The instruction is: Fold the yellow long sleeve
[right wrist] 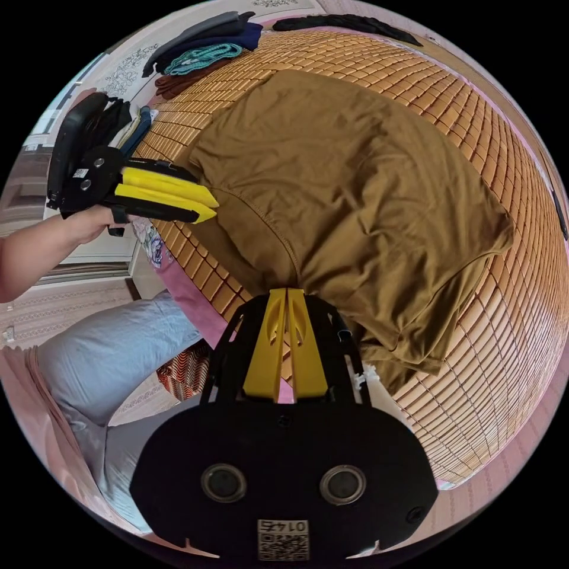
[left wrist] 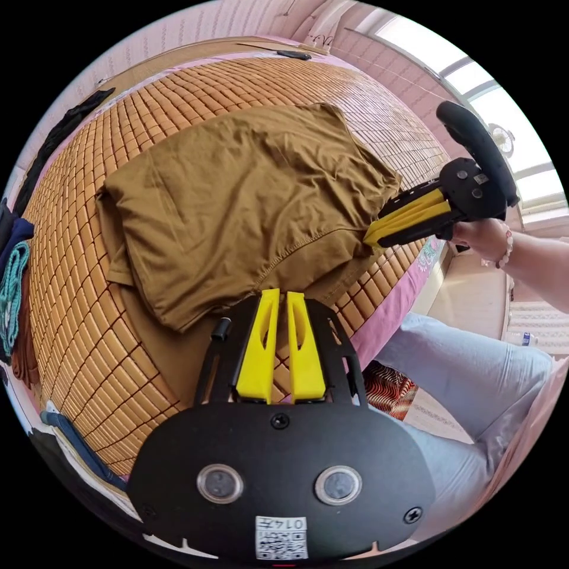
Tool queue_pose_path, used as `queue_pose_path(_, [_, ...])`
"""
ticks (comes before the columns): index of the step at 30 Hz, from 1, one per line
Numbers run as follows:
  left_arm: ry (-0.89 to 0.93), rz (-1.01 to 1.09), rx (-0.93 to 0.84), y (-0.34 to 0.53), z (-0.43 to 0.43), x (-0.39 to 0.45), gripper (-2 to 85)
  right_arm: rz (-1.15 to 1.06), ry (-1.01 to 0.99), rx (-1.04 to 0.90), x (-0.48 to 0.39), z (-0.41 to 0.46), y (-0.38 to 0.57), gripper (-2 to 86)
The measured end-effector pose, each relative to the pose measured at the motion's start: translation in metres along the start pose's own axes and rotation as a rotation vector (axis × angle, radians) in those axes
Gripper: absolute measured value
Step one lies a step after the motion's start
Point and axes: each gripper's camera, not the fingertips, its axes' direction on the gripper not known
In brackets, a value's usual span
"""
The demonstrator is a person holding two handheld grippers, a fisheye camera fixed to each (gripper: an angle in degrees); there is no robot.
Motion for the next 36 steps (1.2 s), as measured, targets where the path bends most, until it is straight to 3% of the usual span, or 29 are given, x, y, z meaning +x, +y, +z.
queue_pose_path(8, [-0.027,0.091,-0.071,-0.009,0.008,0.016,-0.9,0.003,-0.038,-0.01,0.007,0.003,0.012,-0.3])
queue_pose_path(14, [0.071,0.021,-0.047,-0.012,-0.01,0.02,-0.5,-0.01,-0.056,-0.085,0.013,0.0,0.026,0.8])
queue_pose_path(16, [0.082,0.026,-0.012,-0.017,-0.025,0.024,0.9,0.051,-0.072,-0.032,0.024,-0.01,0.037,2.1])
queue_pose_path(24, [0.009,0.173,0.139,-0.124,-0.043,0.013,4.8,0.786,-0.201,0.401,0.106,-0.035,0.151,10.8])
queue_pose_path(30, [0.154,0.239,0.17,-0.234,-0.028,0.018,6.5,0.87,-0.325,0.49,0.113,-0.011,0.197,12.6])
queue_pose_path(36, [0.179,0.261,0.138,-0.31,-0.007,0.041,7.8,0.954,-0.309,0.627,0.124,-0.006,0.23,13.4])
